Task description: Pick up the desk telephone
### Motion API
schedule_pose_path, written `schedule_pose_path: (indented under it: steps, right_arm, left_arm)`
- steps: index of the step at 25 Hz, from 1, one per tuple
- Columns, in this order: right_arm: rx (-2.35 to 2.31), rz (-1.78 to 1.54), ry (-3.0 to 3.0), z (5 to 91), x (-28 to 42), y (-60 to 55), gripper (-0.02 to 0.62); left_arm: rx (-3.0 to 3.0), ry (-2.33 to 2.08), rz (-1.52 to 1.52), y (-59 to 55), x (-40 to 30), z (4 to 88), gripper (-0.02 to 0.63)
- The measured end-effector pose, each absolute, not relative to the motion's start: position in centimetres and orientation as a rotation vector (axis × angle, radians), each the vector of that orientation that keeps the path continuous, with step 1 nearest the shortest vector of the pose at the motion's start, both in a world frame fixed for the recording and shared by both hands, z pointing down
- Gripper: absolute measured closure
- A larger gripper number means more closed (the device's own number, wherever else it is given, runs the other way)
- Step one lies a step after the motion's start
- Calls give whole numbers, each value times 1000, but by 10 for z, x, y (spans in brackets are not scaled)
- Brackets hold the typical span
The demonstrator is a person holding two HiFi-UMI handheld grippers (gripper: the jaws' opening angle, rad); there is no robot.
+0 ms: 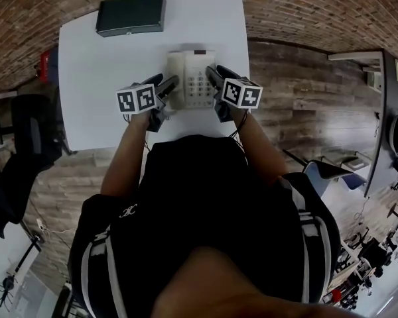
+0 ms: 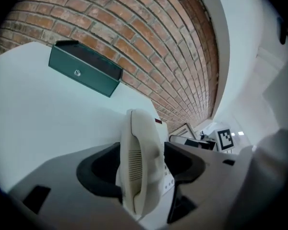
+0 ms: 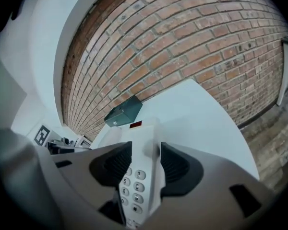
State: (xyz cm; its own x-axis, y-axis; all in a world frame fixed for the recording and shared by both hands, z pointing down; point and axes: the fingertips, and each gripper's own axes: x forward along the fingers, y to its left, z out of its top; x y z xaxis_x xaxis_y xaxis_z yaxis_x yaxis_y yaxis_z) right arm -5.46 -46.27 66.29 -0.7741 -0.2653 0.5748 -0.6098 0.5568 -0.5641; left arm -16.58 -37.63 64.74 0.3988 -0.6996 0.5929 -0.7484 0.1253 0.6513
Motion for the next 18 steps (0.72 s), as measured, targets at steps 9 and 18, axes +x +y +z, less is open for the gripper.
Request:
schedule_pose_path:
  steps: [9,18]
  right_arm:
    - [658,1227,-2310,684,-58,-460,430]
    - [662,1341,-2288,686,-56,-459,433]
  left_arm:
    - [1521,-1177,-113,-378,-158,665,325]
    - [1490,-1109,-165,-380,-152,672,313]
